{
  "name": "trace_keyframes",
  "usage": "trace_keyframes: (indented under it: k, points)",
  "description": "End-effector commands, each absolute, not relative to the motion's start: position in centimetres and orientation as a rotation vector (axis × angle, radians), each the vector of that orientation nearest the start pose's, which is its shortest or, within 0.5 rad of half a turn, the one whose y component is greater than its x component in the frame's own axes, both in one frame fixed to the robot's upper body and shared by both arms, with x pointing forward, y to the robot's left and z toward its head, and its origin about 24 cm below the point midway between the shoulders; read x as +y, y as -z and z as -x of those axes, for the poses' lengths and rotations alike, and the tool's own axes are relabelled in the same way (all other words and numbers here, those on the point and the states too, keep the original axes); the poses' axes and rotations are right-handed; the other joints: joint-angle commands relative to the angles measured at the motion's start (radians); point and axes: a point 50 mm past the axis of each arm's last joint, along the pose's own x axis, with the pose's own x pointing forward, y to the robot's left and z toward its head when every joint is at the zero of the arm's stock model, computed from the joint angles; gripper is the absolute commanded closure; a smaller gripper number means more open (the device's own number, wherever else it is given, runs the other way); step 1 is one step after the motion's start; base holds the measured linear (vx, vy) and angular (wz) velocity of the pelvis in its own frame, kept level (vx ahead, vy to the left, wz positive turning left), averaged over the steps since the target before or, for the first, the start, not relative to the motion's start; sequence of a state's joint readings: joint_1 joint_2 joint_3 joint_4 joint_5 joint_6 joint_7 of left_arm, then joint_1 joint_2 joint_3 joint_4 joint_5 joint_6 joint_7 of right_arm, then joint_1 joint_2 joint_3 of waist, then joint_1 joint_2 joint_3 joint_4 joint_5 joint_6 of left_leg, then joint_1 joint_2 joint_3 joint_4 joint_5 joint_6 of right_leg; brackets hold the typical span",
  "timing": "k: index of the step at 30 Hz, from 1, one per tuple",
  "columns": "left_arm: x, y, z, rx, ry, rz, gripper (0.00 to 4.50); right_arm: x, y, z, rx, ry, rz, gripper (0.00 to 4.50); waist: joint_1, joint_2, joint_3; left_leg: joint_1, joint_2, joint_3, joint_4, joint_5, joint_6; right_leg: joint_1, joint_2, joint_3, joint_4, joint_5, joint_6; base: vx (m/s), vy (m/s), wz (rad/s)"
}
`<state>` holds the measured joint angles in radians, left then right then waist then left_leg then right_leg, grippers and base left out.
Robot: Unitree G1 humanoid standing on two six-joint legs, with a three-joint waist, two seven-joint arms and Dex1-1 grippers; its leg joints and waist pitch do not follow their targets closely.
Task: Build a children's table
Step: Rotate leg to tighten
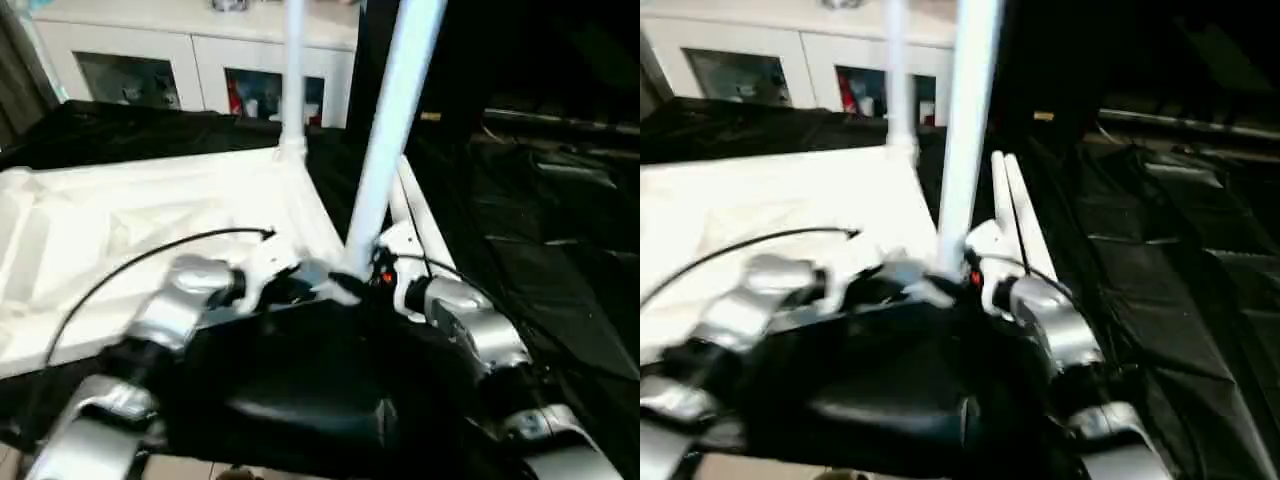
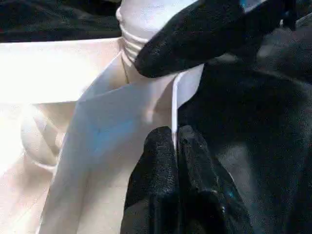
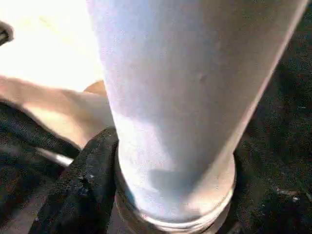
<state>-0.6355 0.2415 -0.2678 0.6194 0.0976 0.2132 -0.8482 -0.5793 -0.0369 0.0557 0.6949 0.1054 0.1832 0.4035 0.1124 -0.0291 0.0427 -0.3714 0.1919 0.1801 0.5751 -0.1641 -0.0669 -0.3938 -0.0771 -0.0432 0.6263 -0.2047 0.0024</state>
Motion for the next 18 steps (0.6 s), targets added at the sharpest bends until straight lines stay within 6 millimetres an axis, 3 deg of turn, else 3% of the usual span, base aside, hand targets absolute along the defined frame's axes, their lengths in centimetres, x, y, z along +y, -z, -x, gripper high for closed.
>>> trace_keyframes:
  k: [1,3,5,6,15,18]
  points:
    - [8.8,-4.3,-33.8,0.438,0.933,-0.403,4.5,-8.7,-1.4,-33.9,0.425,-0.411,-0.056,1.77,-0.007,0.007,-0.045,0.03,0.036,-0.019,-0.079,-0.37,-0.073,0.02,-0.073,0.041,-0.1,-0.373,-0.166,0.0,0.0,0.0]
    - [6.7,-4.2,-33.5,0.419,0.955,-0.402,4.5,-7.5,-1.6,-34.2,0.422,-0.367,-0.064,1.77,-0.006,0.009,-0.048,0.025,0.039,-0.021,-0.082,-0.364,-0.071,0.023,-0.073,0.041,-0.101,-0.349,-0.152,0.0,0.0,0.0]
    - [5.6,-4.3,-33.4,0.393,0.974,-0.427,4.5,-6.4,-2.1,-34.4,0.392,-0.397,-0.065,1.77,-0.003,0.009,-0.046,0.03,0.036,-0.018,-0.08,-0.385,-0.06,0.018,-0.07,0.042,-0.106,-0.339,-0.147,0.0,0.0,0.0]
    - [5.6,-4.3,-33.5,0.381,0.973,-0.447,4.5,-6.2,-2.3,-34.4,0.377,-0.413,-0.068,1.22,-0.002,0.008,-0.048,0.026,0.035,-0.02,-0.081,-0.381,-0.053,0.023,-0.072,0.042,-0.106,-0.341,-0.141,0.0,0.0,0.0]
    - [8.2,-4.7,-34.8,0.349,0.883,-0.53,4.5,-6.9,-4.0,-35.2,0.254,-0.436,-0.035,0.51,0.001,0.006,-0.05,0.019,0.036,-0.02,-0.085,-0.345,-0.037,0.028,-0.073,0.04,-0.104,-0.316,-0.136,0.0,0.0,0.0]
    - [8.5,-4.8,-34.9,0.337,0.877,-0.536,4.5,-7.2,-4.4,-35.2,0.232,-0.442,-0.023,0.4,0.003,0.006,-0.052,0.015,0.036,-0.019,-0.083,-0.305,-0.03,0.031,-0.071,0.04,-0.098,-0.26,-0.144,0.0,0.0,0.0]
